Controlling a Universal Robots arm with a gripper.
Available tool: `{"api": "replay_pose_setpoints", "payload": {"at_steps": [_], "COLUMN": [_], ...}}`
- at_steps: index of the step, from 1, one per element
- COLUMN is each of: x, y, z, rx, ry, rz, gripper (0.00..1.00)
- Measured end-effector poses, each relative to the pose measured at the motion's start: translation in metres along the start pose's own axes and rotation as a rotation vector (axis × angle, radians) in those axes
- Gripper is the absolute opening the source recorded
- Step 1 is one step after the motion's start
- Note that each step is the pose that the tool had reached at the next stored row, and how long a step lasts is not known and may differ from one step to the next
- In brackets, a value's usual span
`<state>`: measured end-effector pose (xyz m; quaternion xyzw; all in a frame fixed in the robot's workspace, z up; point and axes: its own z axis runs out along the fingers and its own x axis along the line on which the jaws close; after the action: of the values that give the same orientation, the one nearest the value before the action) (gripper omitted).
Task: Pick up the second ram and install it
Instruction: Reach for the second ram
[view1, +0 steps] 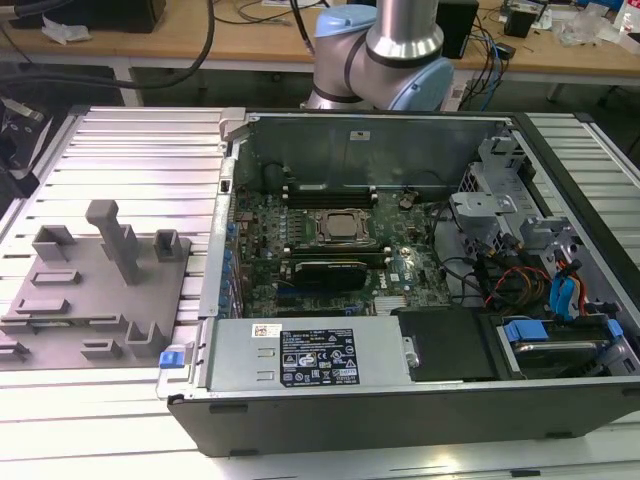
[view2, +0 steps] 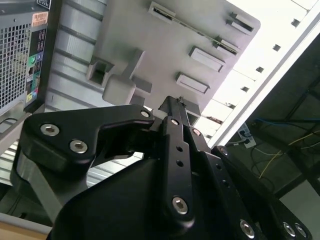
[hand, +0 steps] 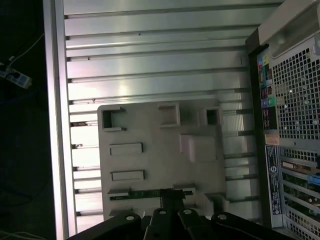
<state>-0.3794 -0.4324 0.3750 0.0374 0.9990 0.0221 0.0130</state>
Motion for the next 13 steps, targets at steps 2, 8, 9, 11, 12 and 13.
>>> {"api": "replay_pose_setpoints", "payload": {"at_steps": [2,8,9,11,12,13], "x": [-0.0001,-0.0006,-0.0006,-0.0006,-0.0007,-0.0006], "y": [-0.0055,-0.0204,-0.0218,-0.025,-0.027,-0.0313], "z": [-0.0001,0.0002,0.0002,0.0002,0.0002,0.0002], "rx": [0.0,0.0001,0.0001,0.0,0.0001,0.0001], "ry": [0.0,0.0,0.0001,0.0,0.0,0.0], "rz": [0.0,0.0,0.0,0.0,0.0,0.0], "gripper": [0.11,0.11,0.11,0.11,0.11,0.11]}}
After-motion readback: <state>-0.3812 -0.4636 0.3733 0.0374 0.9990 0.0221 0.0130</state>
